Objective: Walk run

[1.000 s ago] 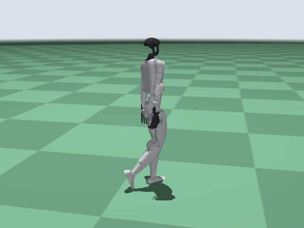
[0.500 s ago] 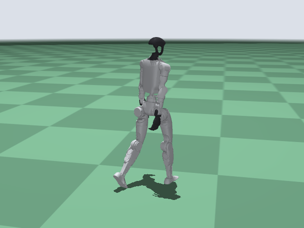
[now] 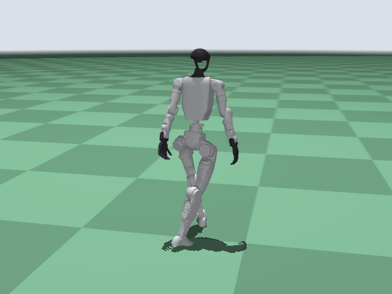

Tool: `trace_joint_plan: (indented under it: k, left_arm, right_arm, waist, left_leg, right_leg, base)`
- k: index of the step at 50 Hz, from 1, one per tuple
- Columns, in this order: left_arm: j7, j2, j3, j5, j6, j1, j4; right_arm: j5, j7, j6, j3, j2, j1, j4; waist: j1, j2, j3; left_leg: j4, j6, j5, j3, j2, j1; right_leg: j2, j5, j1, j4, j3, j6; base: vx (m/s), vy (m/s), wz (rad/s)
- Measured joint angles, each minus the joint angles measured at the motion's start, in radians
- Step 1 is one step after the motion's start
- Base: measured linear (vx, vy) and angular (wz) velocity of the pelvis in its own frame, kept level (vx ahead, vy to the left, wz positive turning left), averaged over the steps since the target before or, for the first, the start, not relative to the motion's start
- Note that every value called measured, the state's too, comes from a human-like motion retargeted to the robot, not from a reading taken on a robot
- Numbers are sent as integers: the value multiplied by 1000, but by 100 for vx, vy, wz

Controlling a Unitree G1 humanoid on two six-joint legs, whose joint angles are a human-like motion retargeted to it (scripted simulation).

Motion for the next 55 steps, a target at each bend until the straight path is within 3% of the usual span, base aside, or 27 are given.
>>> trace_joint_plan:
  k: [2, 3, 5, 7, 10, 14, 18, 24, 26, 29, 31, 33, 35, 37, 40, 42, 45, 48, 50, 52, 55]
  left_arm:
    - [-21, -10, 11, -14, -28, -5, 0]
    - [-31, -9, 12, -20, -53, -10, 0]
    - [-38, 4, 9, -43, -93, -28, 0]
    - [-17, 15, 15, -73, -96, -59, 0]
    - [14, 33, 15, -141, -86, -145, 0]
    - [11, 40, -13, -212, -113, -262, -85]
    - [-2, 37, -72, -202, -177, -355, -229]
    - [-34, 73, -176, -136, -225, -495, -344]
    - [-22, 85, -187, -110, -228, -517, -362]
    - [12, 91, -185, -88, -231, -514, -368]
    - [31, 83, -170, -84, -227, -491, -346]
    - [36, 69, -146, -82, -214, -457, -305]
    - [26, 54, -119, -72, -192, -408, -251]
    - [17, 30, -98, -52, -151, -356, -181]
    - [19, 9, -99, -63, -68, -300, -68]
    - [-4, 10, -98, -49, -40, -264, -18]
    - [-47, 0, -95, 29, -28, -199, -11]
    - [-38, -10, -97, 102, -35, -134, -23]
    - [-17, -6, -102, 132, -36, -104, -18]
    - [0, 0, -97, 147, -23, -88, -7]
    - [6, -4, -63, 136, 10, -69, 0]
  right_arm:
    - [-19, 1, 4, -1, 18, 26, 24]
    - [-33, 2, 0, -3, 31, 42, 33]
    - [-63, 7, -20, 6, 62, 83, 45]
    - [-95, -2, -38, 26, 93, 131, 51]
    - [-127, -41, -37, 45, 116, 178, 78]
    - [-166, -38, 2, 21, 145, 233, 104]
    - [-133, -44, 4, 3, 173, 297, 132]
    - [-92, -21, 40, -8, 208, 339, 171]
    - [-93, -12, 45, 7, 215, 334, 178]
    - [-121, -3, 52, 31, 215, 317, 168]
    - [-147, -5, 61, 42, 204, 299, 151]
    - [-169, -15, 72, 41, 187, 279, 132]
    - [-177, -32, 84, 28, 175, 262, 114]
    - [-152, -43, 91, 6, 155, 234, 112]
    - [-80, -6, 92, -6, 99, 164, 124]
    - [-39, 20, 105, -5, 64, 113, 119]
    - [-7, 23, 102, -16, 23, 30, 94]
    - [4, 23, 60, -6, -5, -21, 23]
    - [14, 39, 28, 10, -22, -38, -40]
    - [21, 46, -2, 21, -43, -48, -95]
    - [5, 25, -36, 8, -70, -65, -149]
  waist:
    - [44, -39, -22]
    - [62, -51, -32]
    - [58, -66, -59]
    - [31, -35, -62]
    - [-45, 35, -47]
    - [-61, 116, -34]
    - [-147, 172, -15]
    - [-248, 148, 13]
    - [-239, 129, 27]
    - [-231, 123, 49]
    - [-235, 124, 52]
    - [-249, 112, 38]
    - [-308, 112, 24]
    - [-314, 151, 10]
    - [-310, 156, 11]
    - [-305, 132, -1]
    - [-280, 122, 10]
    - [-173, 76, 24]
    - [-117, 65, 26]
    - [-84, 73, 31]
    - [-59, 94, 44]
  left_leg:
    - [30, 41, 47, 82, 19, 27]
    - [31, 56, 85, 65, 14, 39]
    - [76, 61, 45, -44, 12, 51]
    - [128, 61, 10, -154, 29, 56]
    - [148, 61, -37, -225, 27, 131]
    - [110, 43, -47, -324, 32, 215]
    - [73, 32, -50, -458, -1, 305]
    - [59, 20, -79, -655, -101, 430]
    - [48, 8, -88, -679, -119, 487]
    - [44, -19, -85, -713, -116, 567]
    - [61, -44, -63, -733, -115, 603]
    - [94, -78, -12, -755, -131, 621]
    - [168, -126, 88, -811, -134, 625]
    - [305, -198, 278, -821, -103, 576]
    - [614, -347, 527, -770, -103, 434]
    - [764, -326, 611, -616, -41, 343]
    - [925, -208, 405, -458, 53, 214]
    - [961, -228, 258, -385, 10, 59]
    - [910, -202, 169, -360, 2, -32]
    - [791, -133, 108, -318, 32, -87]
    - [529, -60, 85, -262, 57, -115]
  right_leg:
    - [-34, 93, 18, 41, -4, 63]
    - [-45, 167, 32, 62, -17, 100]
    - [-49, 366, 45, 121, -48, 179]
    - [25, 531, -6, 275, 72, 238]
    - [135, 579, -145, 608, 136, 248]
    - [175, 370, -295, 725, 183, 169]
    - [74, 191, -398, 622, 179, 96]
    - [-105, 153, -481, 195, 257, 140]
    - [-107, 111, -510, 77, 339, 128]
    - [-98, 39, -522, -69, 433, 204]
    - [-96, 43, -517, -84, 432, 205]
    - [-97, 65, -507, -25, 407, 212]
    - [-133, 158, -495, 30, 283, 252]
    - [-80, 107, -454, 66, 453, 200]
    - [-118, 70, -403, 85, 317, 158]
    - [-158, 58, -364, 71, 213, 130]
    - [-131, 38, -305, 47, 228, 96]
    - [-150, 31, -248, 8, 193, 82]
    - [-136, 18, -215, -15, 182, 68]
    - [-108, -2, -177, -32, 141, 56]
    - [-55, -37, -120, -48, 78, 36]
  base:
    - [109, -1, -70]
    - [124, -7, -37]
    - [130, -9, 29]
    - [107, 7, 131]
    - [91, 11, 200]
    - [75, 11, 151]
    - [82, 6, 250]
    - [65, -12, 224]
    - [74, -29, 91]
    - [79, -34, 61]
    - [83, -35, 73]
    - [86, -35, 113]
    - [90, -43, 179]
    - [88, -45, 135]
    - [76, -34, 98]
    - [71, -29, 93]
    - [71, -31, 68]
    - [58, -22, -28]
    - [43, -19, 13]
    - [51, -21, 69]
    - [75, -20, 89]
